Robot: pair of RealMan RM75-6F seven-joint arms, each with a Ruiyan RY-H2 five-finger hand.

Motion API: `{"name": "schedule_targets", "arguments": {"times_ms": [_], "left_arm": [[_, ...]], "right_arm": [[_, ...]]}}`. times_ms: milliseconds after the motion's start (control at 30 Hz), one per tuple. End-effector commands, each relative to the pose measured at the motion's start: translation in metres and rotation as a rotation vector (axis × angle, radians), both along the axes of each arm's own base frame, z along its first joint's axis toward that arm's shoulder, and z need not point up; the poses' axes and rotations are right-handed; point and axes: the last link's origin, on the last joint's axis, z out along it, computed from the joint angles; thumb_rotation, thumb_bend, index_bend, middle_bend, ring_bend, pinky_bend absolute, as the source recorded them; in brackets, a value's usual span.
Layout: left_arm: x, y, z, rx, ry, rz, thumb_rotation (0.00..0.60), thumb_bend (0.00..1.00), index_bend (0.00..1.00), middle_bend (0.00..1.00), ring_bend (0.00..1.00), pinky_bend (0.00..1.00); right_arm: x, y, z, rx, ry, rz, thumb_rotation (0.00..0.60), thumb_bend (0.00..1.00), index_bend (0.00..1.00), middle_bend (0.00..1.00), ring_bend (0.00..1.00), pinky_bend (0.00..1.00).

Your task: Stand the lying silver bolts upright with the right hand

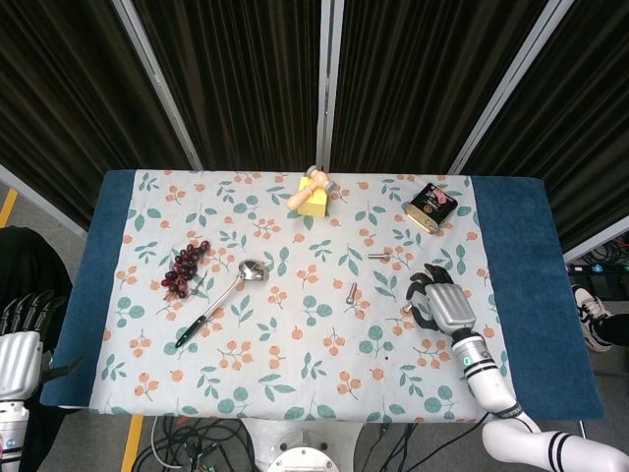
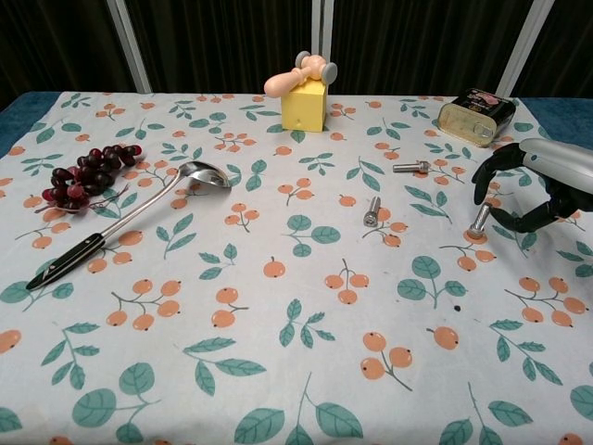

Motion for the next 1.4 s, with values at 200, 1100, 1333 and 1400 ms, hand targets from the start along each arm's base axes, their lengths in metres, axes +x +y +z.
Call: {"name": "schedule_targets", "arguments": {"times_ms": [200, 1100, 1333, 1400], "left_arm": [[-0.001, -0.001, 0.001, 0.002, -0.001, 0.003, 0.6, 0.0, 0.15, 0.07, 0.0, 0.0], [0.0, -0.004, 0.007, 0.016, 0.021, 0.037, 0.6, 0.0, 0.15, 0.07, 0.0, 0.0], [-0.002, -0.005, 0.007, 0.014, 0.02, 0.045, 0.6, 0.0, 0.15, 0.07, 0.0, 0.0], [-0.002, -0.004, 0.007, 0.015, 0.019, 0.045, 0.6, 0.0, 0.15, 0.07, 0.0, 0.0]], "right_arm": [[0.01, 0.008, 0.015, 0.019, 0.006, 0.061, 0.6, 0.38, 0.35, 0.2, 0.0, 0.0], [0.098, -0.094, -0.036, 0.204, 0.447, 0.512, 0.6, 0.21, 0.43, 0.22, 0.0, 0.0], [0.101, -0.093, -0.048, 0.192, 0.494, 0.604, 0.6, 0.22, 0.44, 0.22, 0.0, 0.0], [0.1, -0.092, -0.05, 0.194, 0.5, 0.617, 0.6, 0.22, 0.44, 0.22, 0.0, 0.0]]}}
